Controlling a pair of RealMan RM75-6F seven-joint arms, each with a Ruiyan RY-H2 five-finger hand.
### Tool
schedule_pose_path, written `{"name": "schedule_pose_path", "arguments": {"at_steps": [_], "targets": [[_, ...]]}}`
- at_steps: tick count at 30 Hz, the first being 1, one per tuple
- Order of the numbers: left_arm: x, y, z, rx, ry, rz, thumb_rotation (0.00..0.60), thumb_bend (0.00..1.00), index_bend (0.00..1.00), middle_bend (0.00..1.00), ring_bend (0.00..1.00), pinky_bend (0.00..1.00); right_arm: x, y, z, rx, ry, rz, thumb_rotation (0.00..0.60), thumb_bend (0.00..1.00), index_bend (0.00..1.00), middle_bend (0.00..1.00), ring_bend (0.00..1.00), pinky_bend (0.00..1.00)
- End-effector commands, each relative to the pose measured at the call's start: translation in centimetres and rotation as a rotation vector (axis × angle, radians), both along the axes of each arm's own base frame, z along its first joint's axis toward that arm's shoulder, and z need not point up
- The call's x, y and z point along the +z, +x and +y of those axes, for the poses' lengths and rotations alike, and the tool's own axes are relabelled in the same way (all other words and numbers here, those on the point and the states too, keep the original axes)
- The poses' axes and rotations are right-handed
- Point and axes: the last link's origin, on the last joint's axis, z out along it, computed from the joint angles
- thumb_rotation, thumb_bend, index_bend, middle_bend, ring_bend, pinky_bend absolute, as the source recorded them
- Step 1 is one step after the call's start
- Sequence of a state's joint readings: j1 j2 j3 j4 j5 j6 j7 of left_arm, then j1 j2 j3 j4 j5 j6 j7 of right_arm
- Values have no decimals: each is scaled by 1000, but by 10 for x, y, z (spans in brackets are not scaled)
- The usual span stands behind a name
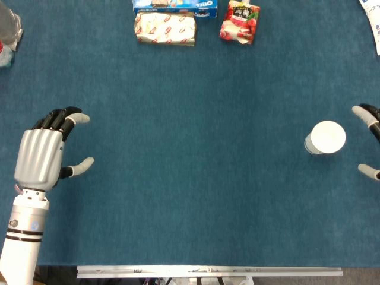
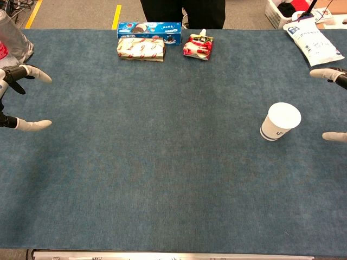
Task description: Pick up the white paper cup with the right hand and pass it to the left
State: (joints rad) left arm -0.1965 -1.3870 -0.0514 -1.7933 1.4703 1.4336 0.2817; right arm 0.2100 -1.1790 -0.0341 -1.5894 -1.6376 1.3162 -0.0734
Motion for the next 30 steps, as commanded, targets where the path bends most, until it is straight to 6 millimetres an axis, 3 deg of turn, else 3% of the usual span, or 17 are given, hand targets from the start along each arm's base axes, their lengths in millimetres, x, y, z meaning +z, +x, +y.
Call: {"name": "schedule_pose_path", "arguments": {"at_steps": [1, 11, 18, 30], "targets": [[1, -1, -1, 6, 1, 0, 600, 0, 321, 266, 248, 374, -1, 0, 1, 3, 3, 0, 600, 0, 129, 156, 183, 455], [6, -5, -8, 32, 11, 3, 600, 0, 321, 266, 248, 375, -3, 4, -6, 24, 26, -5, 600, 0, 129, 157, 183, 447], [6, -6, -12, 32, 6, 1, 600, 0, 327, 277, 248, 375, -7, 10, -9, 41, 50, 19, 600, 0, 129, 156, 184, 326], [2, -10, -11, 30, 1, -15, 600, 0, 328, 276, 248, 377, -17, 22, -28, 25, 82, 83, 600, 0, 130, 155, 163, 290]]}}
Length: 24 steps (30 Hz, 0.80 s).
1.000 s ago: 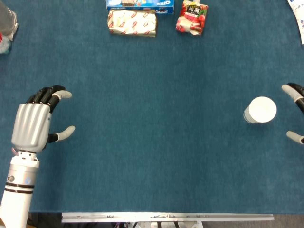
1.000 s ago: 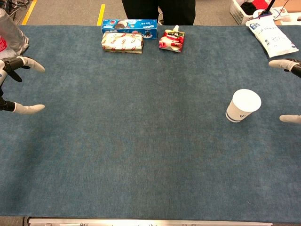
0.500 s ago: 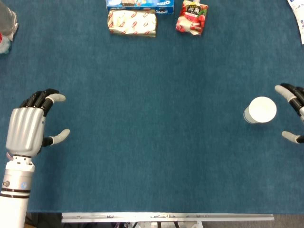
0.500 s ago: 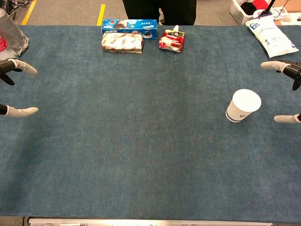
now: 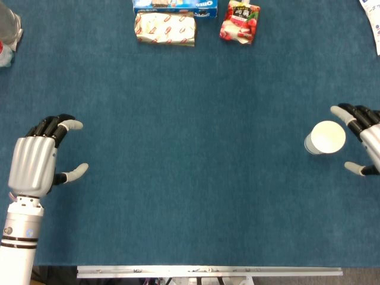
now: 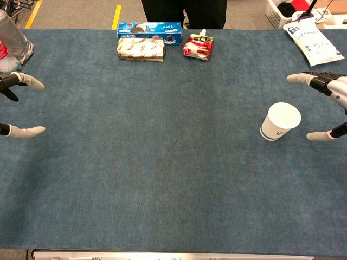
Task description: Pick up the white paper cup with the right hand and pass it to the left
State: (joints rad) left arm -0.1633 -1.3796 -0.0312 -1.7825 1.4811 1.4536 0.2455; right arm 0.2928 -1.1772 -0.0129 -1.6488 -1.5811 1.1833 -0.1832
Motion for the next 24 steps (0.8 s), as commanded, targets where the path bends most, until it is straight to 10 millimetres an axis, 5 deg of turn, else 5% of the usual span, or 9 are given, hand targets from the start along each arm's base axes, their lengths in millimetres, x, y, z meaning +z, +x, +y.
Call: {"name": "schedule_pose_path", "arguments": {"at_steps": [1, 24], "targets": [[0, 0, 0, -2, -1, 2, 600, 0, 328, 276, 248, 378, -2, 5, -8, -5, 5, 17, 600, 0, 130, 155, 162, 290], [2, 1, -1, -3, -8, 5, 600, 0, 328, 276, 248, 384, -33, 17, -31, -31, 110, 65, 600, 0, 130, 154, 158, 290]]}}
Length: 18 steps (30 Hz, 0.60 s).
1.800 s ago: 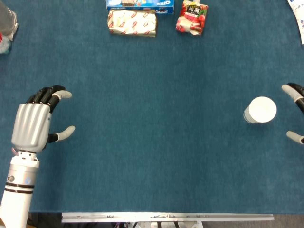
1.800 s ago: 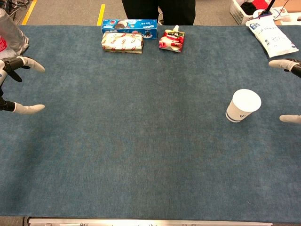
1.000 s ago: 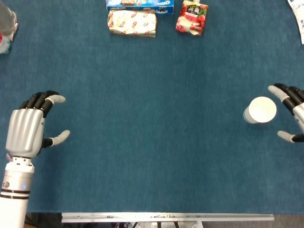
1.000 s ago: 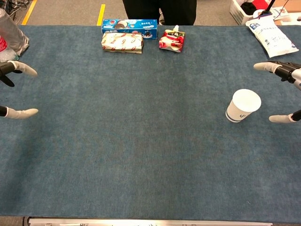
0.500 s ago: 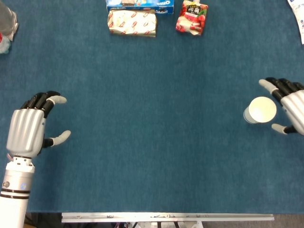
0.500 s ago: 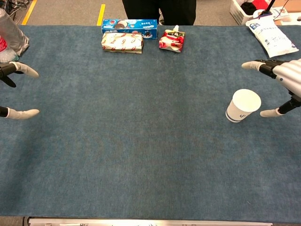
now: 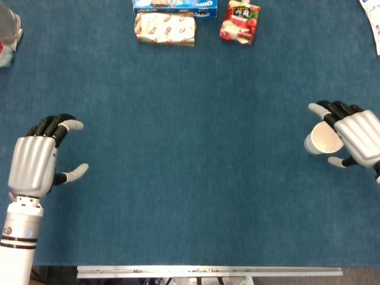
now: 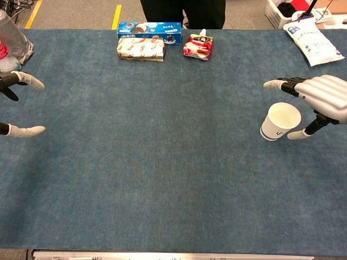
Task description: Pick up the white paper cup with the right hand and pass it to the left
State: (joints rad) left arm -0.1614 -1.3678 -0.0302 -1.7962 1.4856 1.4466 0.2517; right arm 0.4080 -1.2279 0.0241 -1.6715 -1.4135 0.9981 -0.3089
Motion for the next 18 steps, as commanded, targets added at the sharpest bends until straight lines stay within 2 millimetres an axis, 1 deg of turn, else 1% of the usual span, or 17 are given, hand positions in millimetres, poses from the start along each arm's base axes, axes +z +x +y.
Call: {"name": "schedule_pose_path", "arguments": {"at_steps": [1, 6, 11, 18], "targets": [[0, 0, 0, 1, -1, -1, 600, 0, 328, 276, 248, 384, -2, 1, -1, -3, 7, 1, 600, 0, 130, 154, 158, 290], [-2, -1, -1, 2, -4, -2, 600, 0, 328, 276, 248, 386, -3, -1, -1, -15, 10, 7, 600, 0, 132, 154, 158, 290], [-2, -1, -1, 4, -6, -2, 600, 0, 328, 276, 248, 386, -3, -2, 0, -15, 20, 8, 600, 0, 157, 155, 158, 290], [-4, 0, -2, 5, -12, -1, 600, 0, 328, 276, 248, 387, 3, -3, 1, 84, 27, 22, 600, 0, 158, 170, 157, 290]]}}
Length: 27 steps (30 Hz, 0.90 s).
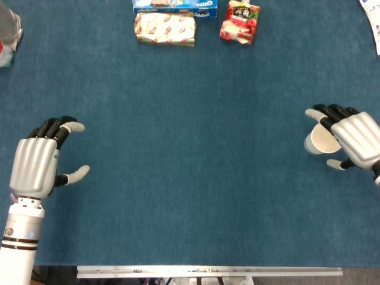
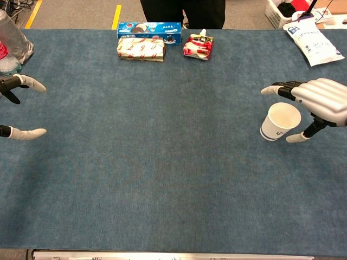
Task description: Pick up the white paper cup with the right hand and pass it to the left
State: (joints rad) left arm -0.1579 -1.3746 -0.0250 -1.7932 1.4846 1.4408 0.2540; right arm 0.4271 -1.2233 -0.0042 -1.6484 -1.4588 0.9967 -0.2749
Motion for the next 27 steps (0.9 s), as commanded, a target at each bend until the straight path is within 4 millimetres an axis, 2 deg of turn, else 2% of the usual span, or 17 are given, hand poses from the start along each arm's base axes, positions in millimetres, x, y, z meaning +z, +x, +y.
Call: {"name": "schedule_pose_path", "arguments": {"at_steps": [1, 9, 20, 27], "targets": [[0, 0, 0, 1, -1, -1, 600, 0, 328, 275, 248, 387, 6, -2, 0, 67, -5, 15, 600, 0, 158, 173, 157, 289], [-4, 1, -1, 2, -10, -1, 600, 0, 328, 275, 248, 389, 11, -7, -2, 133, 19, 86, 600, 0, 158, 181, 157, 287], [-6, 2, -1, 4, -16, -3, 600, 0, 328, 275, 248, 390, 5, -6, -6, 134, 58, 143, 600, 5, 171, 181, 157, 287], [-7, 1, -3, 9, -19, -6, 600, 0, 328, 275, 248, 391, 2, -1, -8, 129, 70, 148, 600, 147, 188, 181, 157, 287]]}}
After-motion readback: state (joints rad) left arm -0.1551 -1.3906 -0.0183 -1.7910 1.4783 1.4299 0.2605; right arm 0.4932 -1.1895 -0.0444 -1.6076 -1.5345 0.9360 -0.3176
